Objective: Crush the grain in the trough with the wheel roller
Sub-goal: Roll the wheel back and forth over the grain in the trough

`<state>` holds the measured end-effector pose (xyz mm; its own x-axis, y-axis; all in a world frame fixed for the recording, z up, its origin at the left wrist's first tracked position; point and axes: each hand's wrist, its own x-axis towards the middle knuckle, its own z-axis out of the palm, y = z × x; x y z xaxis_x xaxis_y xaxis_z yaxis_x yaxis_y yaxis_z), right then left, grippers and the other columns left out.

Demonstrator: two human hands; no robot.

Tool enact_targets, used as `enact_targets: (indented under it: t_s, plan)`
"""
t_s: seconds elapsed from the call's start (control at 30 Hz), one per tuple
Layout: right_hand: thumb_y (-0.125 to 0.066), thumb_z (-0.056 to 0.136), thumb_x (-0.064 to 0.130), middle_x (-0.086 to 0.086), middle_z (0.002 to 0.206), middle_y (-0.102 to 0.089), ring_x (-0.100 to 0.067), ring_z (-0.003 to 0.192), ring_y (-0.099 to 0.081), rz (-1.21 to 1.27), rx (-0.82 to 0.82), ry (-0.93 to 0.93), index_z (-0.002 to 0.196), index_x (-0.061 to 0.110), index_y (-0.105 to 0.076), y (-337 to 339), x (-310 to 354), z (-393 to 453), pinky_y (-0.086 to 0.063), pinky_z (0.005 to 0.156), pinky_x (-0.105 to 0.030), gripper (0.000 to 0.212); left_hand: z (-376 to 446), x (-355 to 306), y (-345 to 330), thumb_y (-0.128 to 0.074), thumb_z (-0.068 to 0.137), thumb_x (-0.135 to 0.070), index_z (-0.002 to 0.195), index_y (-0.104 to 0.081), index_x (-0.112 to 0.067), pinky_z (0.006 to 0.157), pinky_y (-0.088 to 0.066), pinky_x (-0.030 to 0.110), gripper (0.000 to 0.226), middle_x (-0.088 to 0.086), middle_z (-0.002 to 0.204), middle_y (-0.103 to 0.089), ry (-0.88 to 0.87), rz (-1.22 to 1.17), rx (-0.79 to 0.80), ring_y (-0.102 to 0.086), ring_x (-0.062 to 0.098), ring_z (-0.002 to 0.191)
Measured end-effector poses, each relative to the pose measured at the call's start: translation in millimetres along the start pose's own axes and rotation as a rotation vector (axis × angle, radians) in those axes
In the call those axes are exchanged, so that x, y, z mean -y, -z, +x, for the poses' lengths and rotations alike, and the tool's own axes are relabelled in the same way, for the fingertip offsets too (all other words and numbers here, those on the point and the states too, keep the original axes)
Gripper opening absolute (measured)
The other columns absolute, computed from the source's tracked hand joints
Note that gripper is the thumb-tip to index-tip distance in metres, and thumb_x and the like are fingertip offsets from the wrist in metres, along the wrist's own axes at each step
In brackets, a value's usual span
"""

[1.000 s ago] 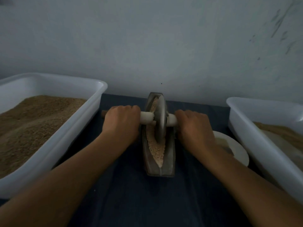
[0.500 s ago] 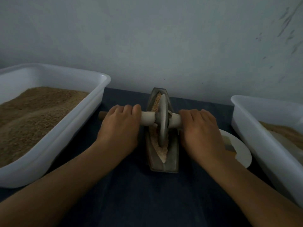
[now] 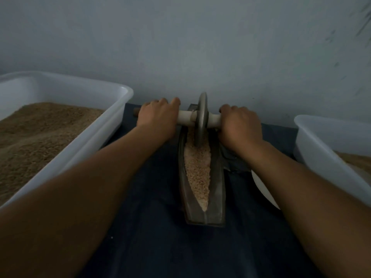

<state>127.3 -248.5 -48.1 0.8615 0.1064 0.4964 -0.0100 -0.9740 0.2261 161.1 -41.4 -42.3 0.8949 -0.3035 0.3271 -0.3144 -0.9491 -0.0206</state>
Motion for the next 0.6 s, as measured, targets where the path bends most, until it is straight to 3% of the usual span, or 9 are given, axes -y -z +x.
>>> enact_targets:
  t_s: [0.27,0.4,0.5,0.6]
  plan:
    - [-0.061,0.084,0.013,-0.007,0.084,-0.063,-0.029,0.075,-0.056,0.042,-0.050,0.065,0.090,0.013,-0.060,7,1,-18,-0.020,0.060,-0.032,0.007,-28,1,-7,-0.068,0.085,-0.028,0.112,-0.048,-0.019,0.066,-0.039,0.035,0.034,0.007,0.103,-0.063,0.015,0.020,-0.011,-0.061,0.025,0.089]
    - [-0.070,0.076,0.015,-0.009,0.078,-0.061,-0.032,0.070,-0.056,0.095,-0.079,0.083,0.084,0.013,-0.059,19,4,-52,-0.019,0.061,-0.032,0.013,-54,-2,1,-0.067,0.083,-0.032,0.104,-0.049,-0.023,0.061,-0.034,0.032,0.029,0.002,0.095,-0.062,-0.040,0.060,-0.089,-0.061,0.023,0.082]
    - [-0.067,0.081,0.017,-0.007,0.084,-0.061,-0.030,0.074,-0.056,0.151,-0.049,0.082,0.094,0.013,-0.062,30,5,-80,-0.027,0.064,-0.033,0.015,-78,-6,14,-0.068,0.082,-0.033,0.102,-0.052,-0.024,0.064,-0.033,0.031,0.027,0.000,0.092,-0.062,-0.099,0.066,-0.141,-0.060,0.021,0.080]
    - [-0.065,0.084,0.021,-0.006,0.098,-0.064,-0.026,0.087,-0.058,0.207,-0.007,0.106,0.114,0.014,-0.062,48,7,-104,-0.043,0.076,-0.037,0.030,-103,-8,27,-0.068,0.082,-0.037,0.104,-0.054,-0.027,0.063,-0.034,0.030,0.029,-0.003,0.090,-0.061,-0.126,0.016,-0.176,-0.058,0.018,0.078]
